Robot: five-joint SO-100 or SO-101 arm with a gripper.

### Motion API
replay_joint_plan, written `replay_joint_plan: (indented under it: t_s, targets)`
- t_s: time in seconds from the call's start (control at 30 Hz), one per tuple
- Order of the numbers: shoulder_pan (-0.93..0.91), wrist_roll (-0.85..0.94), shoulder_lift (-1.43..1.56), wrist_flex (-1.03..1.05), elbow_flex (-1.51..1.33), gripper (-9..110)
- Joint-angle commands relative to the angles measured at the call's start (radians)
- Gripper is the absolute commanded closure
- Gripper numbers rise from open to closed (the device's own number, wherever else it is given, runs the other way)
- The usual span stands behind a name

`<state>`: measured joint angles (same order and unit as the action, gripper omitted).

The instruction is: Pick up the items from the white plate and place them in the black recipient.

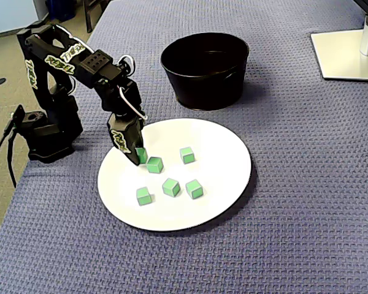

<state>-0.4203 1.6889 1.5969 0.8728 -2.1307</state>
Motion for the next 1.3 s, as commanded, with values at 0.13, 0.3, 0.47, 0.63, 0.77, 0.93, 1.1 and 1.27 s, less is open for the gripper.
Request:
replay_joint_plan:
  t_s: [0.13, 0.3, 0.47, 0.63, 0.77, 0.93, 1.1, 1.27]
  targets:
    - [0.009, -0.052, 0.032, -0.041, -0.012, 101]
    - [0.009, -0.121, 0.144, 0.049, 0.025, 101]
    - [0.044, -0.360, 0.367, 0.327, 0.232, 101]
    - [0.245, -0.842, 0.525, 0.414, 0.518, 101]
    - [0.440, -1.144, 0.511, 0.407, 0.773, 101]
    - [0.707, -1.327, 0.324, 0.400, 1.003, 101]
    - [0.841, -1.339, 0.021, 0.319, 1.015, 102]
    - [0.864, -1.355, -0.212, 0.252, 1.002, 102]
